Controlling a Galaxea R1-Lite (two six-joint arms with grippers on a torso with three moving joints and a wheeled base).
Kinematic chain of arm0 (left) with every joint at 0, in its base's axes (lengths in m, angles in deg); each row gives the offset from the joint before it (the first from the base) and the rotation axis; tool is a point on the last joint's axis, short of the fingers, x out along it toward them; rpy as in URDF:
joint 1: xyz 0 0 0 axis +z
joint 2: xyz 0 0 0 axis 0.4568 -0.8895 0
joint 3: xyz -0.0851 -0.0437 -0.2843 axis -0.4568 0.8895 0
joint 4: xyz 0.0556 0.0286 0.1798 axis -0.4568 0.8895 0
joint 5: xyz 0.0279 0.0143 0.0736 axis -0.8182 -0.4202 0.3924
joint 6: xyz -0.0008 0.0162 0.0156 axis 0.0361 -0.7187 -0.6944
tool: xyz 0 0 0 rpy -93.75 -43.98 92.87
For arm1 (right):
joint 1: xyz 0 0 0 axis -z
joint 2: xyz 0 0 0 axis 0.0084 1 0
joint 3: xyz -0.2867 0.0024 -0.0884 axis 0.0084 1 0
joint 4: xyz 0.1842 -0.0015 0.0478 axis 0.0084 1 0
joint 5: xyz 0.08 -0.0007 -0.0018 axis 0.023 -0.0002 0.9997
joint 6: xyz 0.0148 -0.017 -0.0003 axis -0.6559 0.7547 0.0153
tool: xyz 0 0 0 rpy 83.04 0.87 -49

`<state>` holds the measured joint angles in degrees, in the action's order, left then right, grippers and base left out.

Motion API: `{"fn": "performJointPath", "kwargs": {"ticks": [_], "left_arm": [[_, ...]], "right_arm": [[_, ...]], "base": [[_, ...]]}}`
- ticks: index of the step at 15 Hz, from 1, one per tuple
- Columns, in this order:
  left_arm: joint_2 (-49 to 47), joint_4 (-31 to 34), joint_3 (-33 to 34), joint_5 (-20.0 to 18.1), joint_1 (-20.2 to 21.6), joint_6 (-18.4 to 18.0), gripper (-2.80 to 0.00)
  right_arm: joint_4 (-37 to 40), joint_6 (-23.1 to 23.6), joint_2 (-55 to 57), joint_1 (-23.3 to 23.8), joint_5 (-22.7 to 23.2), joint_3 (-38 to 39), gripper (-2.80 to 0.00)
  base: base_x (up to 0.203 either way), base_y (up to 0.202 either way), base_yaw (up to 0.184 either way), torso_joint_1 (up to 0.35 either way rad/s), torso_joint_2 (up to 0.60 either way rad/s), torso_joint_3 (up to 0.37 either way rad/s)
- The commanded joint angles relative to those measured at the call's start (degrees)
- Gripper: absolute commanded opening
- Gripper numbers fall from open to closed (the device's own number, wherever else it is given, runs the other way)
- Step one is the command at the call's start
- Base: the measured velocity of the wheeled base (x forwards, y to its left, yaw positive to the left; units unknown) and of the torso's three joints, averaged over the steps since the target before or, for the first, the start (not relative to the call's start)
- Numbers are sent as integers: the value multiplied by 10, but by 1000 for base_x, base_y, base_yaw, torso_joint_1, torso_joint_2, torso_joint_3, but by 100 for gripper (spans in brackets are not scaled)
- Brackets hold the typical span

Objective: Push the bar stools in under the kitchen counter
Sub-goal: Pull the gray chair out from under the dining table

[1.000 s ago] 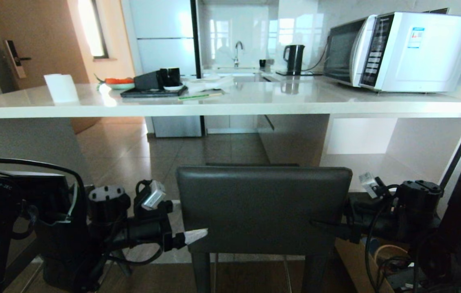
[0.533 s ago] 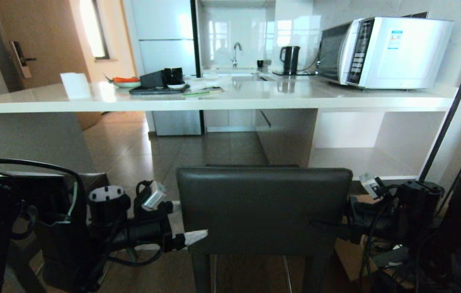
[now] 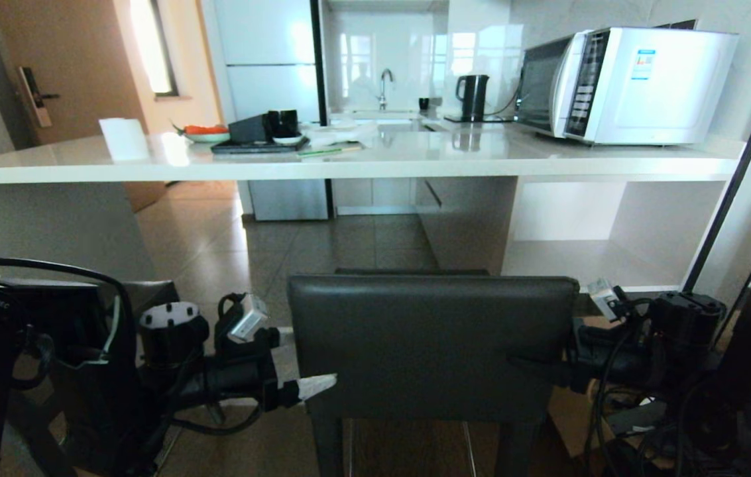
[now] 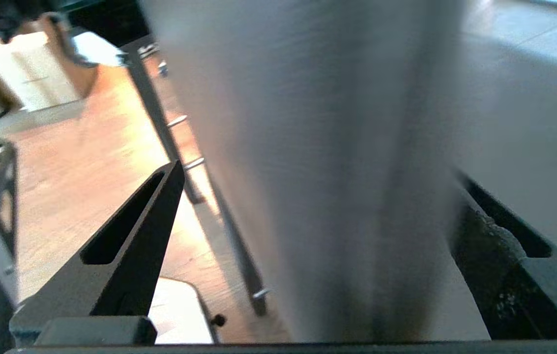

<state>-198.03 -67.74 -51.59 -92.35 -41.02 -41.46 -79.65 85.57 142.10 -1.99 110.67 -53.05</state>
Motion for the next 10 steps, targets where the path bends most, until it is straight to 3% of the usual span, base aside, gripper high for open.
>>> {"fn": "performJointPath", "kwargs": {"ticks": [1, 7, 10], "left_arm": [[12, -5, 17, -2, 9, 1, 0], [40, -5, 79, -4, 84, -2, 0], [85, -5, 107, -1, 125, -3, 0]], "right_arm": [[-5, -2, 0, 23, 2, -8, 0], [-5, -5, -9, 111, 6, -1, 0], [-5, -3, -47, 137, 5, 53, 0]], "base": [[0, 0, 0, 0, 0, 0], [0, 0, 0, 0, 0, 0], [0, 0, 0, 0, 0, 0]]}}
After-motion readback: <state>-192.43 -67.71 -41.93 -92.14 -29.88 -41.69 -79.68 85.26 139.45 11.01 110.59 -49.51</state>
